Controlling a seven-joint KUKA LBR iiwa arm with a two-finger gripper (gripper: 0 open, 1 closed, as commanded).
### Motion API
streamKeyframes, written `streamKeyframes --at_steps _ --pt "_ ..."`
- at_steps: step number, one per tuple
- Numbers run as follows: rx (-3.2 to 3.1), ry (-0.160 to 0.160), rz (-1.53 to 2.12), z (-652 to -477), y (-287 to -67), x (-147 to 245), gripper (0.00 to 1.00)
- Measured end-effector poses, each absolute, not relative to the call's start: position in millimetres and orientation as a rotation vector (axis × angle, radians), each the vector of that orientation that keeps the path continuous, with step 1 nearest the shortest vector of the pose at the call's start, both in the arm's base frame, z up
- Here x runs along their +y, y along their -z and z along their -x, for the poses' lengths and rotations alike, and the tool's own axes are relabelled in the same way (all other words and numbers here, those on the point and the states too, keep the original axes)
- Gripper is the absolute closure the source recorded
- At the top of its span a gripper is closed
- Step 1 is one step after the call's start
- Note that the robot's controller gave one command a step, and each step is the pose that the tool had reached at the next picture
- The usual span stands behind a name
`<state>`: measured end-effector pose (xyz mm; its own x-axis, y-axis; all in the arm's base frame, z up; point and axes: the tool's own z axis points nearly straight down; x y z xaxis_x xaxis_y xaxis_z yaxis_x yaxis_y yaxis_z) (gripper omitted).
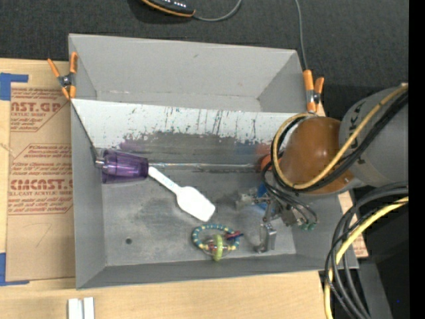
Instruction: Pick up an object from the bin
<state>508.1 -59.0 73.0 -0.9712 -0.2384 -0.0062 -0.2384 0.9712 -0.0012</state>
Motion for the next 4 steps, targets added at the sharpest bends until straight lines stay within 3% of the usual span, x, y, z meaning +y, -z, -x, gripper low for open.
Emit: streamKeyframes --at_steps 1,2,3,4 --pt "3.108 0.002 0.446 -497.0 -71 -58 0.00" --pt "3.103 0.000 0.473 -542.0 -157 -60 0.00" --pt "3.099 0.003 0.469 -547.7 -171 -61 0.00" --pt "3.074 0.003 0.593 -551.7 -81 -65 0.00"
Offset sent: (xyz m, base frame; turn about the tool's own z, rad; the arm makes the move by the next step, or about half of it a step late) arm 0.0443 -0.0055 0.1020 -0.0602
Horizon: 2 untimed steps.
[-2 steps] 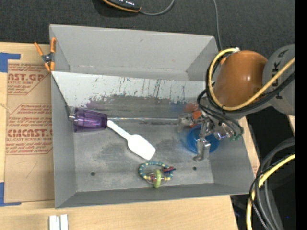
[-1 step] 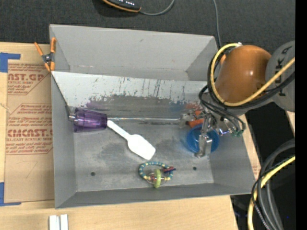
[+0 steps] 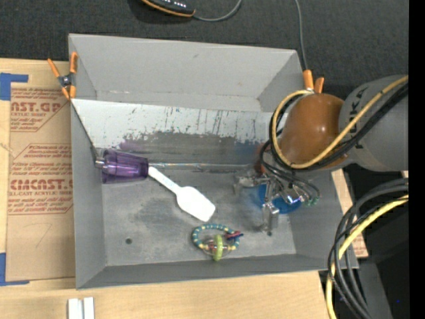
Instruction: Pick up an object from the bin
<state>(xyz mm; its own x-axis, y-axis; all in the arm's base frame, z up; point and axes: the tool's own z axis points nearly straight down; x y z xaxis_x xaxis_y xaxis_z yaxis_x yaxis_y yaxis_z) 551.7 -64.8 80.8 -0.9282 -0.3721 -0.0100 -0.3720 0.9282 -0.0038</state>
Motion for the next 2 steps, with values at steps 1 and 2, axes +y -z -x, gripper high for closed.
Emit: streamKeyframes --at_steps 1,2 --pt "2.764 0.014 1.451 -570.0 -92.5 -91.8 1.00" --pt "2.764 0.013 1.451 -570.0 -92.5 -92.0 0.00"
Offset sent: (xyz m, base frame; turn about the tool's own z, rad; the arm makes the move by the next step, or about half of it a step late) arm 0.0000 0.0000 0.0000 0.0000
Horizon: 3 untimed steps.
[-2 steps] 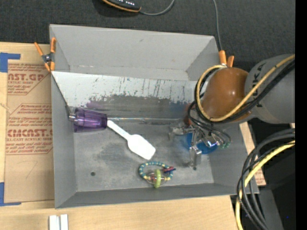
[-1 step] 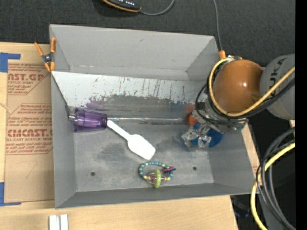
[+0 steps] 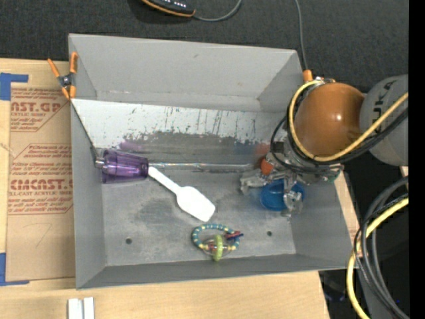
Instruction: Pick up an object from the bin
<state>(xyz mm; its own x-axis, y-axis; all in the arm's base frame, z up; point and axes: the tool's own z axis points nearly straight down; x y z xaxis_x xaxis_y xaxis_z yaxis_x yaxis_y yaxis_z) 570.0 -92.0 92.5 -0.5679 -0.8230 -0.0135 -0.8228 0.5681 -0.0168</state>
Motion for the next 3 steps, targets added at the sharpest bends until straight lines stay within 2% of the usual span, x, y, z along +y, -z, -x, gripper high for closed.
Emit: streamKeyframes --at_steps 1,2,3 --pt "2.764 0.013 1.451 -570.0 -92 -92 0.00" --pt "2.787 0.008 1.405 -540.0 -70 -92 0.00" --pt "2.753 0.013 1.463 -565.8 -148 -102 0.00"
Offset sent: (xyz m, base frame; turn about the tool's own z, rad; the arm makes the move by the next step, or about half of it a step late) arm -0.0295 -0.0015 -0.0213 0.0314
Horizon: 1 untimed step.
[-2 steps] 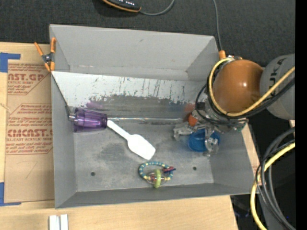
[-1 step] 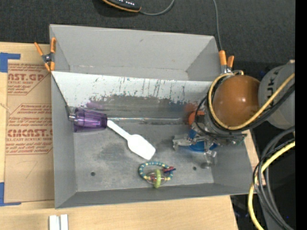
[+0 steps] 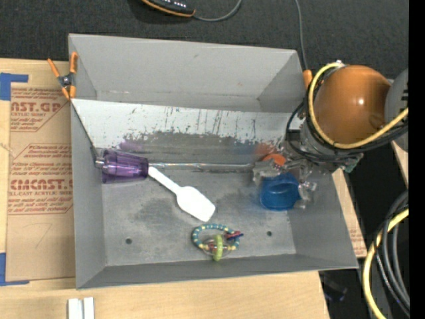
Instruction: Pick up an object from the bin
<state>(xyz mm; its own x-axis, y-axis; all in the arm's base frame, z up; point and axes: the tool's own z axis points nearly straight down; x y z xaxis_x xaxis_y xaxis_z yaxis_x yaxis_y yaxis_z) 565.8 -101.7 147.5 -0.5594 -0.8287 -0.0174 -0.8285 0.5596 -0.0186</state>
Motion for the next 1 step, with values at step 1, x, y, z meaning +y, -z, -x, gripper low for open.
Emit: streamKeyframes --at_steps 1 --pt "2.750 0.003 1.478 -547.8 -206.1 -82.9 0.00"
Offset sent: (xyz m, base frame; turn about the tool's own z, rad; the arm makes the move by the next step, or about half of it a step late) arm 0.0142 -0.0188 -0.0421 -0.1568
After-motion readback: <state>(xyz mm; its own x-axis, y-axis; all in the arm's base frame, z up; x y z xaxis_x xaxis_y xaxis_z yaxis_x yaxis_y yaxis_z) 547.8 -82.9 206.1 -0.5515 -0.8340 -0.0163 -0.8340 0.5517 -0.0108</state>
